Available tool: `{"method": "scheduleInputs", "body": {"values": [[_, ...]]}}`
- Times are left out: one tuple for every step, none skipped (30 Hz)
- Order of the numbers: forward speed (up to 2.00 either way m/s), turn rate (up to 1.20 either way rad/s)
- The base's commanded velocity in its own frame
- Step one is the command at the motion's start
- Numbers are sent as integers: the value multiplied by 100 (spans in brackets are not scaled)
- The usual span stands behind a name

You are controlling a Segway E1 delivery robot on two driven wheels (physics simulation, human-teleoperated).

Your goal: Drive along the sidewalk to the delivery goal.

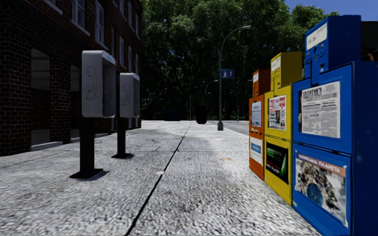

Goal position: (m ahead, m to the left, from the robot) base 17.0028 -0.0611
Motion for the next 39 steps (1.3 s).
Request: {"method": "scheduleInputs", "body": {"values": [[198,0],[198,0],[200,0],[200,0],[200,0],[200,0],[200,0],[200,0],[200,0],[200,0],[199,0],[193,0],[193,0],[192,0],[191,0],[184,0],[184,0],[182,0],[182,0],[182,0],[182,0],[182,0],[182,0],[181,0],[181,0],[186,0],[187,0],[187,0],[187,0],[187,0],[187,0],[187,0],[187,0],[189,0],[189,0],[187,0],[187,0],[186,0],[186,0]]}}
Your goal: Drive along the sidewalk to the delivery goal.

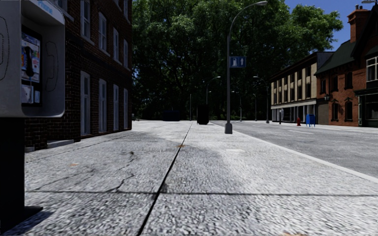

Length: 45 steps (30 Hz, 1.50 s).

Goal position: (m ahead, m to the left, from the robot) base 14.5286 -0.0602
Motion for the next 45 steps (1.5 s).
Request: {"method": "scheduleInputs", "body": {"values": [[186,0],[186,0],[186,0],[186,0],[186,0],[186,0],[186,0],[186,0],[186,0],[186,0],[186,0],[186,0],[186,0],[186,0],[186,0],[186,0],[186,0],[186,0],[186,0],[186,0],[186,0],[186,0],[186,0],[186,0],[186,0],[186,0],[186,0],[186,0],[186,0],[186,0],[186,0],[186,0],[186,0],[186,0],[186,0],[187,0],[187,0],[188,0],[189,0],[190,0],[190,0],[190,0],[190,0],[190,0],[190,0]]}}
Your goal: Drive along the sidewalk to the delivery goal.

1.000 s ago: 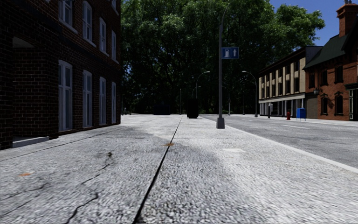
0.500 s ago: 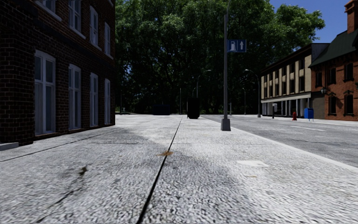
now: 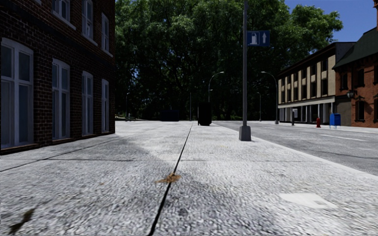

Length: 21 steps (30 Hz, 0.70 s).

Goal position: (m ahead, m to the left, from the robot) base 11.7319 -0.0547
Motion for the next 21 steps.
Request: {"method": "scheduleInputs", "body": {"values": [[190,0],[190,0],[190,0],[190,0],[190,0],[190,0],[190,0],[190,0],[190,0],[191,0],[192,0],[192,0],[192,0],[192,0],[191,0],[191,0],[191,0],[191,0],[191,0],[191,0],[191,0]]}}
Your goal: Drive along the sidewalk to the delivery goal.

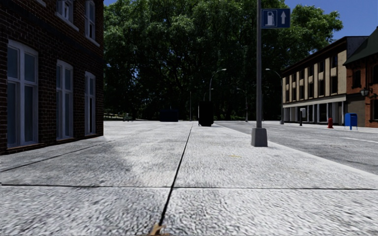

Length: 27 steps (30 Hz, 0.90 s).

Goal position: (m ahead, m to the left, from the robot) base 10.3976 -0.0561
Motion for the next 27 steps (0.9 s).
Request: {"method": "scheduleInputs", "body": {"values": [[190,0],[190,0],[189,0],[189,0],[189,0],[189,0],[188,0],[188,0],[188,0],[188,0],[188,0],[188,0],[188,0],[188,0],[188,0],[188,0],[188,0],[188,0],[188,0],[188,0],[188,0],[188,0],[188,0],[188,0],[188,0],[188,0],[188,0]]}}
